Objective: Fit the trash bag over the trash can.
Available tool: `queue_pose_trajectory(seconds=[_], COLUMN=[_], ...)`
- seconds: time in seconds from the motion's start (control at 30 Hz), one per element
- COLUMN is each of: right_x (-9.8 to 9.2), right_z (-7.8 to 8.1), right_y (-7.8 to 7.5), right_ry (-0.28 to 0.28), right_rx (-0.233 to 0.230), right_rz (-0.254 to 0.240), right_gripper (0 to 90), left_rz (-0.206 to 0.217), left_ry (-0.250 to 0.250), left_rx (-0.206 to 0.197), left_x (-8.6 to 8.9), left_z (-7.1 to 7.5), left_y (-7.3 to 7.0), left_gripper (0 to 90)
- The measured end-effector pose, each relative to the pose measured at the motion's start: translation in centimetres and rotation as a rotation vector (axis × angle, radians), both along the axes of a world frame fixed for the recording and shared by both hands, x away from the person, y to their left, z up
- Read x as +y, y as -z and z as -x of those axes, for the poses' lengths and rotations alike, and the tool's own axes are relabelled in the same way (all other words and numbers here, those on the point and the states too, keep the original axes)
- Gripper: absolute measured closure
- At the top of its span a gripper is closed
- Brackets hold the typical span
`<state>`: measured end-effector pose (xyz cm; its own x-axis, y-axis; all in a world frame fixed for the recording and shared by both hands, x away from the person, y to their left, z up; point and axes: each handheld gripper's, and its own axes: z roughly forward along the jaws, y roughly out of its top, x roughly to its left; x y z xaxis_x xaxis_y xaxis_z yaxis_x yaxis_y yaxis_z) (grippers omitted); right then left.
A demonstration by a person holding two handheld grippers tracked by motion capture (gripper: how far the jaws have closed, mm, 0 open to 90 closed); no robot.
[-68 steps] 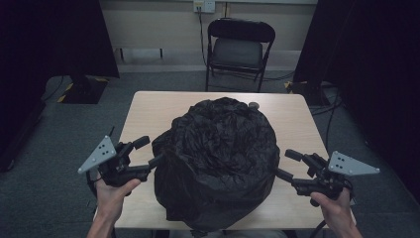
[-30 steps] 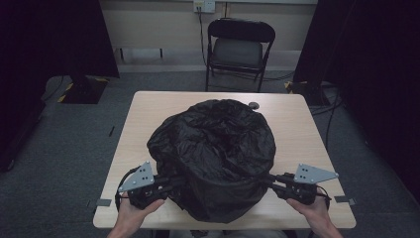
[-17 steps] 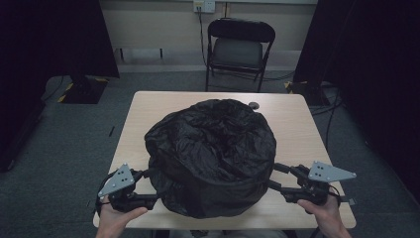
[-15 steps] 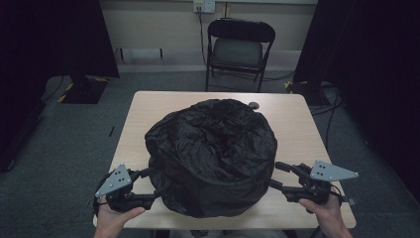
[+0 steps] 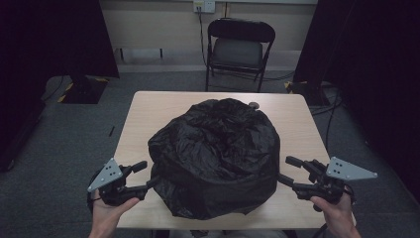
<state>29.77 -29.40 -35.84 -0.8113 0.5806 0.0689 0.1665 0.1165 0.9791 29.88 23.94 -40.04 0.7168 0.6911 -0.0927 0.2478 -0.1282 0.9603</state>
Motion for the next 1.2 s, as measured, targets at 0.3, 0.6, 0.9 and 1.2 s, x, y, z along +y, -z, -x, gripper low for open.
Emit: queue_pose_trajectory(seconds=[0.3, 0.6, 0.9, 1.2], right_x=[0.3, 0.0, -0.9, -1.5], right_z=[-1.1, -1.1, -0.6, -0.6], right_y=[-0.7, -0.9, -1.4, -2.7], right_ry=[0.024, 0.005, 0.019, 0.047], right_rx=[-0.021, -0.015, -0.009, -0.020], right_rz=[-0.025, -0.031, -0.014, -0.010], right_gripper=[52.9, 54.1, 52.5, 42.8], left_rz=[-0.011, -0.019, -0.013, -0.017], left_ry=[0.020, 0.063, 0.100, 0.046], left_rx=[0.009, -0.015, 0.026, 0.063], left_x=[-4.3, -6.3, -7.2, -3.3], left_z=[-4.1, -4.4, -4.5, -2.0], left_y=[-1.2, -0.9, -0.7, -0.5], left_gripper=[38.4, 40.5, 30.6, 21.8])
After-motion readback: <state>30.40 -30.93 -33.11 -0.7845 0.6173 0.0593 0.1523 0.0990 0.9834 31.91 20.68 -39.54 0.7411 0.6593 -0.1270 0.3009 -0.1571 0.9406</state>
